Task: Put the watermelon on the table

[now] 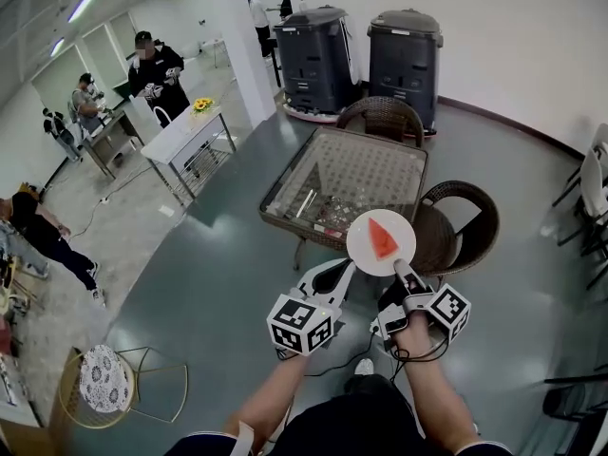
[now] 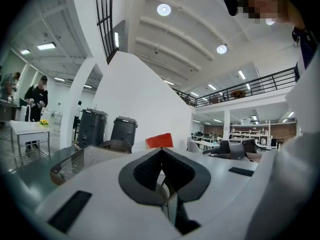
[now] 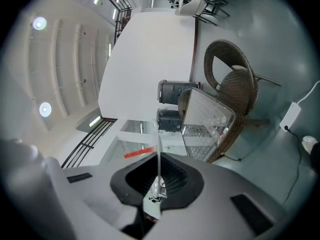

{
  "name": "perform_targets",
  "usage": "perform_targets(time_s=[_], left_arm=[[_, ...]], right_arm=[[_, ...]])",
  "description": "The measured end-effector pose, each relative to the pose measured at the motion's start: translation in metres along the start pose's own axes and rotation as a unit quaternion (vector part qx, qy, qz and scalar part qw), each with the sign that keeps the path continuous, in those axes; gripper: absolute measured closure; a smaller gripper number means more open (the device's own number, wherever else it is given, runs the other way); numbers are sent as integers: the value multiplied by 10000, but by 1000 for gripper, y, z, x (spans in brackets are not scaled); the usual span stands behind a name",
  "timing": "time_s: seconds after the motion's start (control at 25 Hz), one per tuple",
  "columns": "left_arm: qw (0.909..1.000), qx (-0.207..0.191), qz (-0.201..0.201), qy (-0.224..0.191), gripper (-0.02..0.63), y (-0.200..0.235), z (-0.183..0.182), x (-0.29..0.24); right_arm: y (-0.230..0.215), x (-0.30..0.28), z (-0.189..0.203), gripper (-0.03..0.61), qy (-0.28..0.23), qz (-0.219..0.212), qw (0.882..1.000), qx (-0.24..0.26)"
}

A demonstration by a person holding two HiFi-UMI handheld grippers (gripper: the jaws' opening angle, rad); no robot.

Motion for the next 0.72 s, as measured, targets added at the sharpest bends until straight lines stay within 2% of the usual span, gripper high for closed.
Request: perform_targets(time_s=[0.28,0.72], left_arm=[[9999,60,-126,-36,609,25,-24,-48],[9992,151,-383,-2,609,62,-33,-80]], right_arm=[[5,-40,-52,568,112,43,9999,65],[4,-85,-92,568,185,27,9997,140]])
Point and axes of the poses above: the fingertips, and each gripper's own axes: x backward along the fingers, y to its left, z out of its underside, the point moved 8 cm from there along x, backward along the fingers, and after that the axes turned 13 degrees about y, right-handed, at the moved point
